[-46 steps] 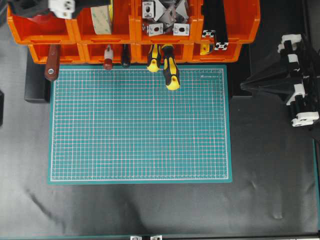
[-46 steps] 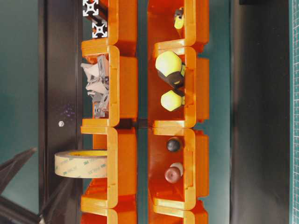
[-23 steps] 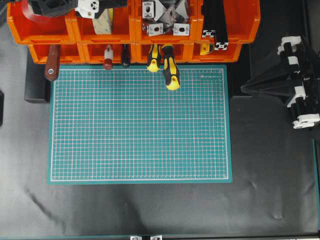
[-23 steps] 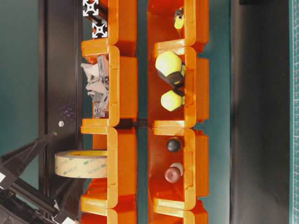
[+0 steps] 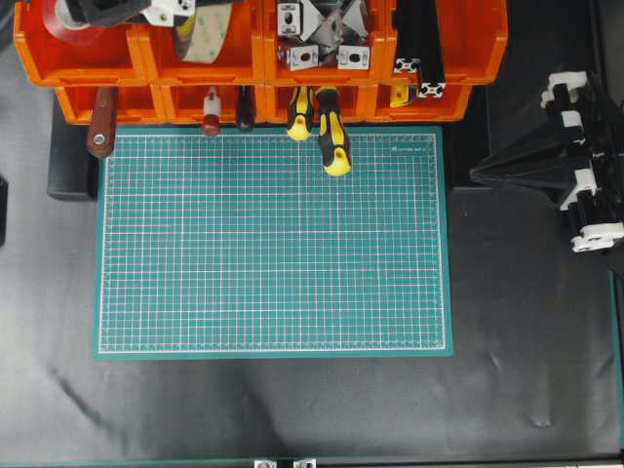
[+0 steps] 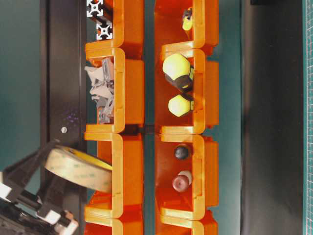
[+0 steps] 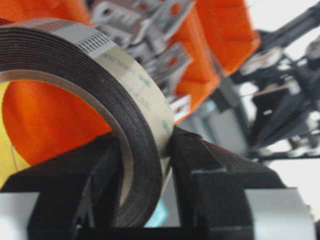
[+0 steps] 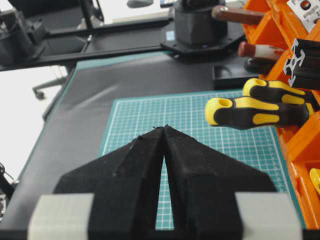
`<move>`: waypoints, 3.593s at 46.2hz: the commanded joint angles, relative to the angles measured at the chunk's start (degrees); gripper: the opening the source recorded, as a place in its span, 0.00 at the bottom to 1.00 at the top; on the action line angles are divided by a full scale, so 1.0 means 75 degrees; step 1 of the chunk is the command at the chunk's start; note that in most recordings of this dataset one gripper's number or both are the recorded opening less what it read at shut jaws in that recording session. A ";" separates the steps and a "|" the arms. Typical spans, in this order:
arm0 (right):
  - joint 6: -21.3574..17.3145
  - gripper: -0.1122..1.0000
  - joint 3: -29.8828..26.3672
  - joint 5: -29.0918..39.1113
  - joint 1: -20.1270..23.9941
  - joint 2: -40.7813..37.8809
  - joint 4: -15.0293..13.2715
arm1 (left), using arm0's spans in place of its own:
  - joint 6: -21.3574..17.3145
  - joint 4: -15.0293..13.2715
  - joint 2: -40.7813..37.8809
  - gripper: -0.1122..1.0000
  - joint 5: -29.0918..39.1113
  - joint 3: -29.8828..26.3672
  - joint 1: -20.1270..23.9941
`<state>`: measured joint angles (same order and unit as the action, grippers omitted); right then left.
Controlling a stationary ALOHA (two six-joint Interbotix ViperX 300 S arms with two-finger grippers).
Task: Pick foam from container rack with left arm.
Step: 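Grasp the black foam tape roll's rim with the left gripper, then lift the foam tape roll out and carry it onto the green mat, then lower the roll flat on the mat, open the left gripper, withdraw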
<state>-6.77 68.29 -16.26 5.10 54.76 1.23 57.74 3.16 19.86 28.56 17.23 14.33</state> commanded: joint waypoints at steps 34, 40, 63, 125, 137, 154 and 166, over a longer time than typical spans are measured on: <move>-0.0012 0.10 -0.0199 -0.0082 0.0082 -0.0047 0.0070 | -0.6703 0.0035 -0.0258 0.32 0.0176 -0.0609 -0.3598; -0.0012 0.10 -0.0199 -0.0082 0.0082 -0.0059 0.0129 | -0.6879 0.0035 -0.0762 0.32 0.0703 -0.0598 -0.3832; -0.0223 0.10 -0.0199 -0.0082 0.0082 -0.0047 0.0211 | -0.6938 0.0035 -0.2871 0.32 0.2355 -0.0574 -0.4008; -0.0316 0.10 -0.0211 -0.0082 0.0070 -0.0047 0.0199 | -0.7113 0.0059 -0.2930 0.91 0.3059 -0.0492 -0.3820; -0.0316 0.10 -0.0211 -0.0082 0.0082 -0.0047 0.0199 | -0.7078 0.0059 -0.2660 0.89 0.3023 -0.0504 -0.3820; -0.0328 0.10 -0.0234 -0.0082 0.0082 0.0000 0.0199 | -0.7031 0.0059 -0.1254 0.88 0.2836 -0.0293 -0.4148; -0.0328 0.10 -0.0234 -0.0082 0.0082 0.0012 0.0199 | -0.7031 0.0082 -0.0105 0.84 0.2695 0.0164 -0.4172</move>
<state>-9.14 68.29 -16.26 5.63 55.11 2.64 4.92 3.52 15.12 49.83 17.67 -16.79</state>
